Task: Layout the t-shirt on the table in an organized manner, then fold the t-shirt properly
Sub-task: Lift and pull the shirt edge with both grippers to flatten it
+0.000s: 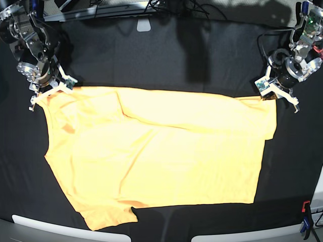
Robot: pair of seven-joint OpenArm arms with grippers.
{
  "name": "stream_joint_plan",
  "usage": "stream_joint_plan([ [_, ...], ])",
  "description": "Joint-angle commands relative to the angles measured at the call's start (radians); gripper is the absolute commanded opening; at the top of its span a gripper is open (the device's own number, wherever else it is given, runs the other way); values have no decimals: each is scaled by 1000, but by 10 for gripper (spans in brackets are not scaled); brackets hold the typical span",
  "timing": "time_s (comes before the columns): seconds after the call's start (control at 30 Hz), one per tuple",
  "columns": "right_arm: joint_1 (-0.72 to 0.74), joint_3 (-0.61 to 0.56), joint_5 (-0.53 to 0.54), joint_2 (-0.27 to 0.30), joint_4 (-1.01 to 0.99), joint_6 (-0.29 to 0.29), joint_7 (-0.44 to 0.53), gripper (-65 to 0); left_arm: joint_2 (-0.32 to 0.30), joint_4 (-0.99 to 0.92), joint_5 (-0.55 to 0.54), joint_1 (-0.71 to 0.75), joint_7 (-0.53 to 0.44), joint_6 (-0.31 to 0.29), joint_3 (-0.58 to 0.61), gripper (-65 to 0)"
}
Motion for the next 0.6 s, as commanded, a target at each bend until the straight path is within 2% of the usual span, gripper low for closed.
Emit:
stream_joint_plan([
  [0.0,7,10,-1,20,19,-16,-23,-650,-18,10,-19,1,3,8,-6,-650],
  [0.17,-17,10,32,43,63,-10,-72,-650,-60,66,-81,56,11,8,-6,-650],
  [0.27,-72,11,33,96,113,-20,-80,-650,-117,126,-80,121,23,8,-7,-650],
  [0.37,-142,11,46,156,163,-64,-119,-650,-180,191,-80,189,56,9,-7,-650],
  [0.47,-217,11,107,213,212,-101,-152,-650,-234,251,-79,258,105,55,-8,-650],
  [0.57,-289,13,94,225,255,-106,-213,-650,-283,302,-76,330,154,84,-8,-650],
])
